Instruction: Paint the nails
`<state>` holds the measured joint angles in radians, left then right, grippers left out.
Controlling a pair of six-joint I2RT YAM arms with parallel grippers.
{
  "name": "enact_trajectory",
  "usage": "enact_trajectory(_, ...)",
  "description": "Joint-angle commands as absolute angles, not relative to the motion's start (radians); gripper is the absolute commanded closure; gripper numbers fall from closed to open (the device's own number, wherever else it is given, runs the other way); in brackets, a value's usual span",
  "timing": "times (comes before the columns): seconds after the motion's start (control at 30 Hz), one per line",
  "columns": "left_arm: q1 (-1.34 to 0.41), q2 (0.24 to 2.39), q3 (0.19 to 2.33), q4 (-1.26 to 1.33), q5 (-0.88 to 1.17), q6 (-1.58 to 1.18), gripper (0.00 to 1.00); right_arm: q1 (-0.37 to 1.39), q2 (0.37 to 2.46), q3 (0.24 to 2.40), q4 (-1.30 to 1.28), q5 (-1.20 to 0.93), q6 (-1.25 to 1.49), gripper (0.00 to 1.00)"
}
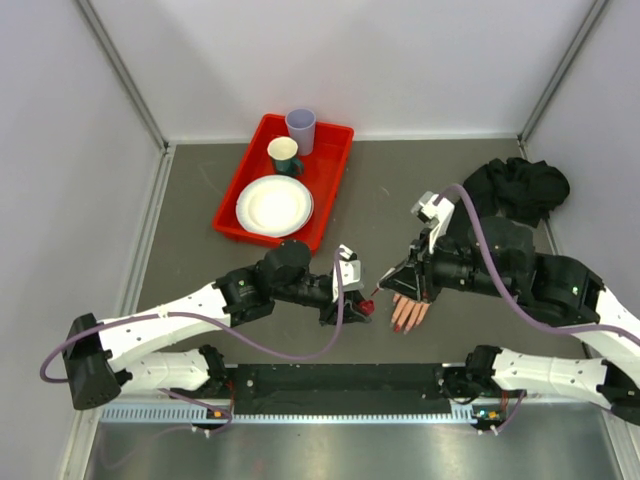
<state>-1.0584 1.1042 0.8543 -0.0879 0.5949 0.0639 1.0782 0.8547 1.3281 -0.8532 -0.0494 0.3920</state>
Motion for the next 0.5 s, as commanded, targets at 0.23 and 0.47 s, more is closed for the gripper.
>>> enact_trajectory(0.23,-1.06,1.085,0.873,-0.058,0.606,0.078,1.0,1.092,0.87,1.302,-0.821,-0.046,0.374,1.0)
enact_trajectory(0.47,-1.06,1.086,0.874,-0.058,0.601,0.081,1.0,1.091,0.884,1.298,-0.831,-0.043,0.371,1.0)
